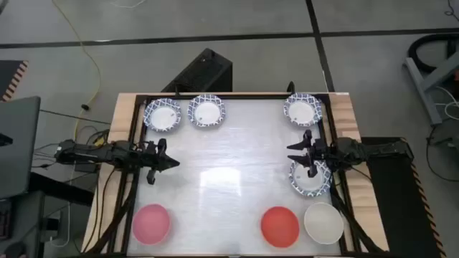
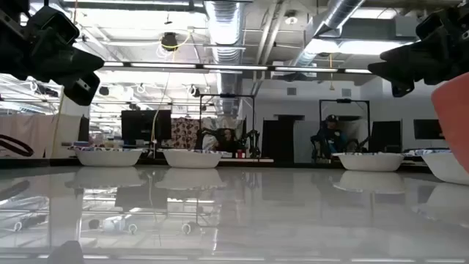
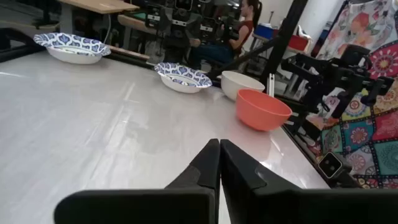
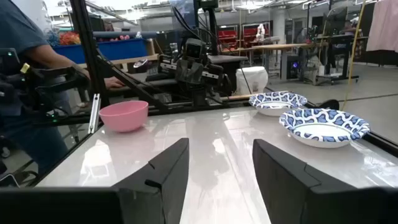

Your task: Nest bowls inside each other

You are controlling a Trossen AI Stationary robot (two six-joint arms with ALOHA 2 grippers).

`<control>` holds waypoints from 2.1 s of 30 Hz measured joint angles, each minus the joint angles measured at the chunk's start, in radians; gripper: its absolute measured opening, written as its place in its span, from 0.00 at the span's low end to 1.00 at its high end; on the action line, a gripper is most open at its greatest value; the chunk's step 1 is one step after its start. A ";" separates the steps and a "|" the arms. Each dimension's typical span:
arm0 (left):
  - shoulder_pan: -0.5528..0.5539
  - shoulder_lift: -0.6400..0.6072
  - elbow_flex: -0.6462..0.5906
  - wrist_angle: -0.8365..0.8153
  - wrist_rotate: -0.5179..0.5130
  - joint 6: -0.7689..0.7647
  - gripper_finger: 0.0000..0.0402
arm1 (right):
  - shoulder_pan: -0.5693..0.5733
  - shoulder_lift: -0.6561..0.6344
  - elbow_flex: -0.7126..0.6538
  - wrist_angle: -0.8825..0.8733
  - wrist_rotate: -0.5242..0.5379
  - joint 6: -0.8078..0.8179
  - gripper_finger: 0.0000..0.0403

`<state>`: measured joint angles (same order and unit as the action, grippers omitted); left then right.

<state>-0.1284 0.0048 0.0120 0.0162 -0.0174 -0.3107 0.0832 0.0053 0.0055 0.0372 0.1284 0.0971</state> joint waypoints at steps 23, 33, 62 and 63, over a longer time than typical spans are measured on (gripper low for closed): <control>0.000 0.000 0.000 0.000 0.000 0.000 0.00 | 0.000 0.000 0.000 0.000 0.000 0.000 0.49; 0.000 0.000 0.000 0.000 0.000 0.000 0.00 | 0.000 0.000 0.000 0.000 0.000 0.000 0.49; 0.000 0.000 0.000 0.012 -0.072 -0.001 0.00 | 0.000 0.000 0.000 0.000 0.000 0.000 0.49; 0.000 0.000 0.000 0.012 -0.072 -0.013 0.00 | 0.000 0.000 0.000 0.000 0.000 0.000 0.49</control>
<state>-0.1280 0.0044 0.0120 0.0284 -0.0898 -0.3242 0.0832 0.0054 0.0055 0.0374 0.1285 0.0971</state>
